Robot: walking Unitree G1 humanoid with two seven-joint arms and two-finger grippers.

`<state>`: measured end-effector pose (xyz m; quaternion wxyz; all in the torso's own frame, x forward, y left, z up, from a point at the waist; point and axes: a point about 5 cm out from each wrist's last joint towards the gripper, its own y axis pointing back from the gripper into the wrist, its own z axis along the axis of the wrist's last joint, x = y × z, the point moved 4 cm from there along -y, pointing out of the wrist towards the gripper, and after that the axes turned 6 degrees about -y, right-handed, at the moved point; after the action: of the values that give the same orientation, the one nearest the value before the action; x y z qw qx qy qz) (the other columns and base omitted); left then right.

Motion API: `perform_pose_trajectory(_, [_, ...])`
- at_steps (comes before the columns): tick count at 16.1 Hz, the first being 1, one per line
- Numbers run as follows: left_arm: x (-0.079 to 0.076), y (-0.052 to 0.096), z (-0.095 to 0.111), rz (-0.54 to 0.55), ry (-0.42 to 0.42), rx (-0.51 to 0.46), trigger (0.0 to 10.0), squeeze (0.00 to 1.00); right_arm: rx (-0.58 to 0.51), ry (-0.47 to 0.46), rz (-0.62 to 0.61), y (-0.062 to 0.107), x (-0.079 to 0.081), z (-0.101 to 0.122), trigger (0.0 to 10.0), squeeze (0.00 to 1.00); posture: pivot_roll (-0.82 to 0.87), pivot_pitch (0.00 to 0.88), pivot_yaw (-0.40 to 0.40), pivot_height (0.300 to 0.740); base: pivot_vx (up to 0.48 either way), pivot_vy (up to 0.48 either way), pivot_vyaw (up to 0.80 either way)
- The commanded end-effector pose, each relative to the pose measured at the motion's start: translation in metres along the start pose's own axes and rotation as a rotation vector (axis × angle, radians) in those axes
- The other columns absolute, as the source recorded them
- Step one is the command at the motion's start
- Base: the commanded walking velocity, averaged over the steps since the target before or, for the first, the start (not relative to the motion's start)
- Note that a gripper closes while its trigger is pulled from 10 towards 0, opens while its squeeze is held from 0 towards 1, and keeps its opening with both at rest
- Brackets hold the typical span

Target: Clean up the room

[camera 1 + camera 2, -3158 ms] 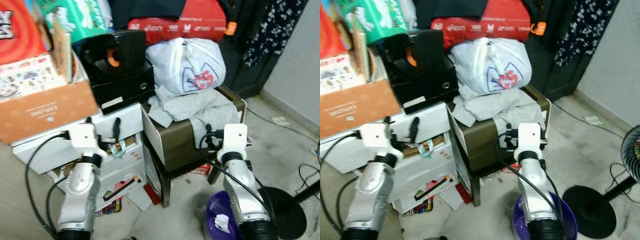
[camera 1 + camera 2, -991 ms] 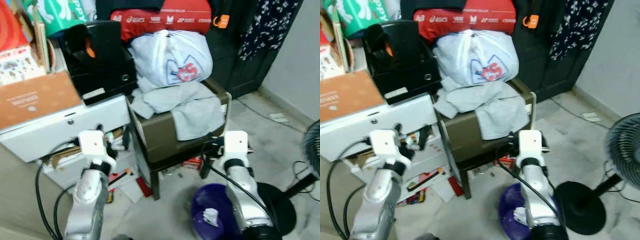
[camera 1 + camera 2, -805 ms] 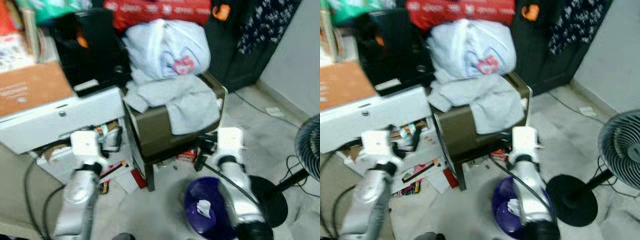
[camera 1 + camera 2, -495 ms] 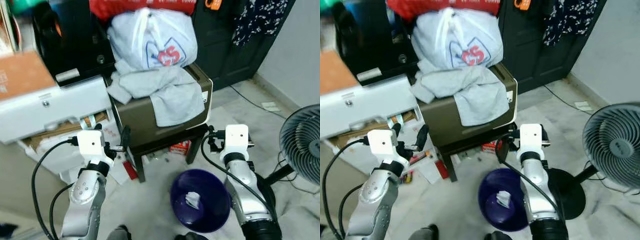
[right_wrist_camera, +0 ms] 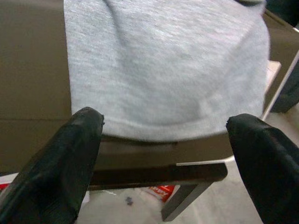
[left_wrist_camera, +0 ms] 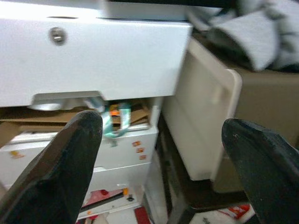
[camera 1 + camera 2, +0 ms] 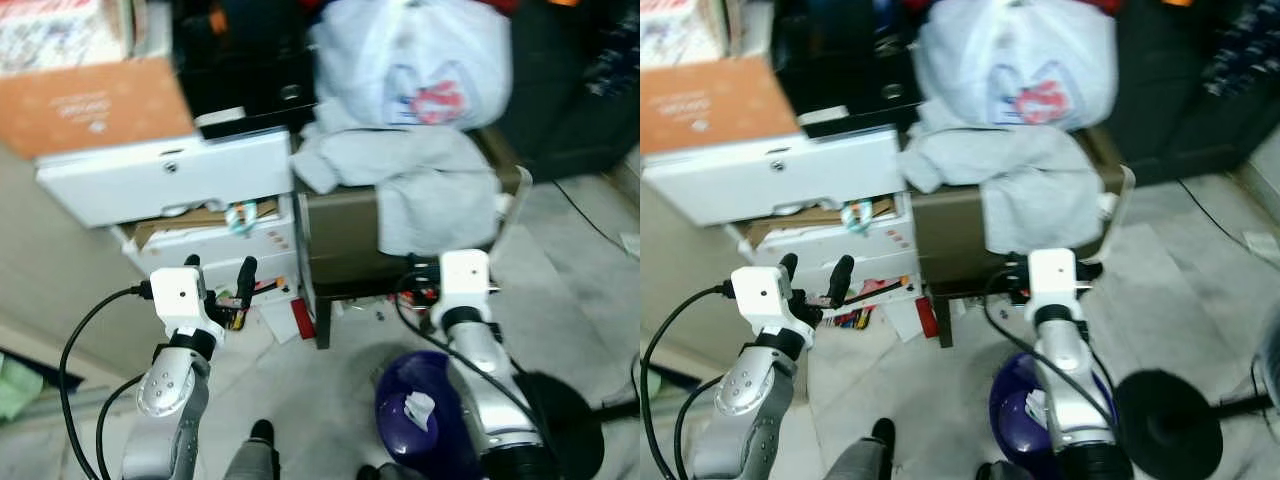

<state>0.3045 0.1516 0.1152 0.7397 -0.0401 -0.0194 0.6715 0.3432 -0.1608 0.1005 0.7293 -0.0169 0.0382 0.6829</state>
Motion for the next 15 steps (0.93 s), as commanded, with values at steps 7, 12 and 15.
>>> perform_pose_trajectory(7, [0.063, 0.015, -0.031, 0.113, -0.137, 0.187, 10.0, 0.00, 0.083, 0.050, -0.047, -0.011, -0.038, -0.017, 10.0, 0.00, 0.04, 0.228, -0.016, 0.740, 0.000, 0.000, 0.11])
perform_pose_trajectory(12, [0.103, 0.046, -0.058, 0.151, -0.177, 0.310, 10.0, 0.00, 0.179, 0.166, -0.117, 0.011, -0.082, -0.056, 10.0, 0.00, 0.05, 0.215, -0.021, 0.740, 0.000, 0.000, 0.00])
perform_pose_trajectory(15, [0.119, 0.065, -0.086, 0.186, -0.181, 0.424, 10.0, 0.00, 0.265, 0.181, -0.124, 0.023, -0.089, -0.084, 10.0, 0.00, 0.05, 0.211, -0.014, 0.740, 0.000, 0.000, 0.00])
